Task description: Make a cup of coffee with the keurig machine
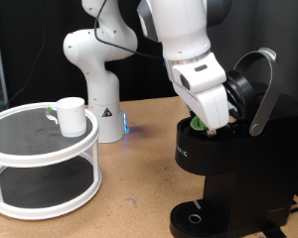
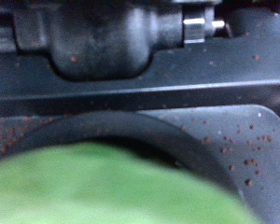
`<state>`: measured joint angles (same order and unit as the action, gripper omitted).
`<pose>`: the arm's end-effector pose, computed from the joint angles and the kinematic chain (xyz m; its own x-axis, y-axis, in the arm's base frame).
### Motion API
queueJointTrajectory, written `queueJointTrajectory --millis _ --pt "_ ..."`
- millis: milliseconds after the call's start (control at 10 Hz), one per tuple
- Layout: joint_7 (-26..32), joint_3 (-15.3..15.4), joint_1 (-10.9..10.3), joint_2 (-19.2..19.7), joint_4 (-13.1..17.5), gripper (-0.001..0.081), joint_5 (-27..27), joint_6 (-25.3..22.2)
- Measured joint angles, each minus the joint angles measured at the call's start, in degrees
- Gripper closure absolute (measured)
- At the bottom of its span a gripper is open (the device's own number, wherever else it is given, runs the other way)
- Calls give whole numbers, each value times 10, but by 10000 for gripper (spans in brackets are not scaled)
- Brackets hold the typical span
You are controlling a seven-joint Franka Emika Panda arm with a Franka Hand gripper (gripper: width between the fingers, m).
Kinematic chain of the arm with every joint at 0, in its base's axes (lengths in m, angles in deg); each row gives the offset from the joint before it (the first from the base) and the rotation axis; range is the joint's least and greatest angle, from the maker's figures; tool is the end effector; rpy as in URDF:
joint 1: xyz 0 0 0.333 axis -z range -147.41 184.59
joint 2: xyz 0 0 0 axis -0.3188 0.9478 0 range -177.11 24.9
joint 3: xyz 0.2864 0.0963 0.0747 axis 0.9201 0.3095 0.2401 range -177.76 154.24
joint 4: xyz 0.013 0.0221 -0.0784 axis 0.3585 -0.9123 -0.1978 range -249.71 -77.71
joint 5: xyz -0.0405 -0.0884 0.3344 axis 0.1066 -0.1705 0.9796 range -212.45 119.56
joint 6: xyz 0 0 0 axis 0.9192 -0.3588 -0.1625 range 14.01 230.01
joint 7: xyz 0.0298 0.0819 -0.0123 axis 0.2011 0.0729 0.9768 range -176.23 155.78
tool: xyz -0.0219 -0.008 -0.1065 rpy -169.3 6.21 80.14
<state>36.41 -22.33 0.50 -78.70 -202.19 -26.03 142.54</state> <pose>0.4776 0.0740 0.4111 0.7429 0.6364 0.2076 0.6691 -0.7150 -0.2028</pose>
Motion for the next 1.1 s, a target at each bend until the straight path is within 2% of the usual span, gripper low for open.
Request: queueJointTrajectory --millis 100,200,300,400,700,900,1100 --pt "4 0 0 0 -2 80 10 9" --pt "16 0 0 0 -4 80 28 20" --pt "33 -1 1 -1 -5 24 53 29" --pt "51 -3 2 -5 -6 3 75 31" --pt "78 -14 5 -25 -5 3 95 2" --pt "83 -18 9 -39 -5 3 85 -35" --pt "83 -18 10 -47 -11 3 66 -47"
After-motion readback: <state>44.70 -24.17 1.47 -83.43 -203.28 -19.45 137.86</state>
